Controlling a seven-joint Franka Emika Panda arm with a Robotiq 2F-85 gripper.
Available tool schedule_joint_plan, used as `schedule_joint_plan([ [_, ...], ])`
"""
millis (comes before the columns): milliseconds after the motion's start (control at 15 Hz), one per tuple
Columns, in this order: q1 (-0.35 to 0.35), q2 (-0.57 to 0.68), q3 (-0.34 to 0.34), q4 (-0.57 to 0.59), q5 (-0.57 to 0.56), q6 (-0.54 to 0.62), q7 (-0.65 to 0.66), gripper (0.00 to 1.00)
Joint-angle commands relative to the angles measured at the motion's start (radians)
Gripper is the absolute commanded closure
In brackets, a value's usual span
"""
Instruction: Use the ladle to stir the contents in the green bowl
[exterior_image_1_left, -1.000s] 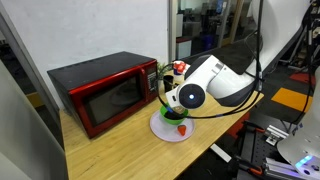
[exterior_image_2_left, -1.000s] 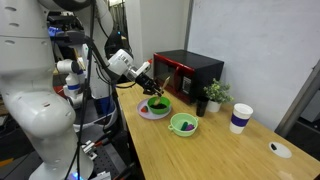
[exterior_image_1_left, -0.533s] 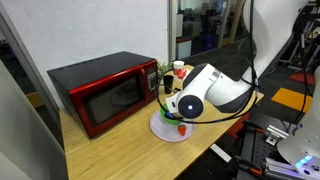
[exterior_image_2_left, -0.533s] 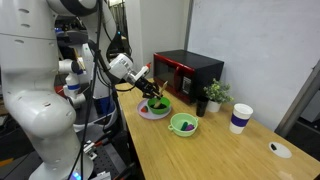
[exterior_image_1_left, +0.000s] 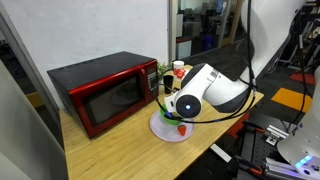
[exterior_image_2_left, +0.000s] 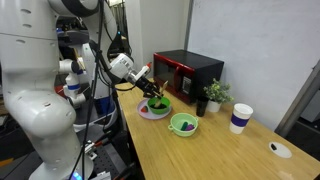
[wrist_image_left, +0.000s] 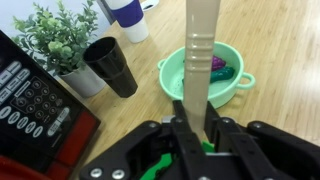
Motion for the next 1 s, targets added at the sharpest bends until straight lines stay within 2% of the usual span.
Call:
schedule_joint_plan([
  [0, -0.007, 0.002, 0.009, 0.002, 0.001, -0.004, -0.001, 0.78],
  [67, -0.007, 0.002, 0.009, 0.002, 0.001, -0.004, -0.001, 0.78],
  [133, -0.007, 0.002, 0.009, 0.002, 0.001, -0.004, -0.001, 0.94],
  [600, 0.008, 0.056, 0.011, 0.013, -0.021, -0.026, 0.046, 0.94],
  [933, 0.033, 0.108, 0.014, 0.022, -0.063, -0.064, 0.124, 0.94],
])
